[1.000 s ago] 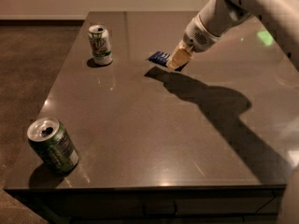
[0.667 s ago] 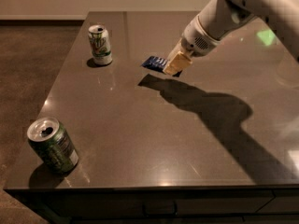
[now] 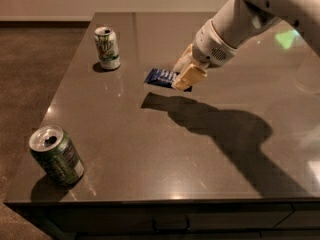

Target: Move rxbar blueberry near green can

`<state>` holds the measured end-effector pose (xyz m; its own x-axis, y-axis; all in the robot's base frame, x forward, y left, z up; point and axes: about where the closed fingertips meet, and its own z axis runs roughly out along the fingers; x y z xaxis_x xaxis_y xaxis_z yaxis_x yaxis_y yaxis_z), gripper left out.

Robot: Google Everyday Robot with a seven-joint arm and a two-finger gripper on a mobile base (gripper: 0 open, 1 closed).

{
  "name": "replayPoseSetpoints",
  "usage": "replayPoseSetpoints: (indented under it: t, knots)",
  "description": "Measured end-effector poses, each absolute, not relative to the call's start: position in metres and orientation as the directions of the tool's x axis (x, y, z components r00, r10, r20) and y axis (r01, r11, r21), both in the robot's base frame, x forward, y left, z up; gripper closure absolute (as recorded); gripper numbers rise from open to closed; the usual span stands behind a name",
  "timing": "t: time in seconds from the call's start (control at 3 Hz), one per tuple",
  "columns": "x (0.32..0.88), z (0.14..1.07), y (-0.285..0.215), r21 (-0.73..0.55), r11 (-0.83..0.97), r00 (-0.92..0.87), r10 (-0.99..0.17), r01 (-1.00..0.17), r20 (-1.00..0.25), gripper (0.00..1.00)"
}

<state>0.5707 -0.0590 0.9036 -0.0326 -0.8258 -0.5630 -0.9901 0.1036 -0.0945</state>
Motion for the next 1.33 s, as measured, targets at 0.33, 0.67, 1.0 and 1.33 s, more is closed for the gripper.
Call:
replayPoseSetpoints:
  t: [0.33,0.67,1.0,1.33]
  knots:
    - [0.557,0.907,-0.054,-0.113,0.029,0.040,-0.828,-0.993,-0.559,1.00]
    - [0.558,0.907,-0.053,-0.102,0.033,0.030,-0.829,-0.994,-0.558,1.00]
    - [0.558,0.907,-0.053,-0.101,0.033,0.029,-0.830,-0.994,-0.558,1.00]
    - [0.524,0.900,-0.036,-0.072,-0.048,0.080,-0.827,-0.996,-0.557,1.00]
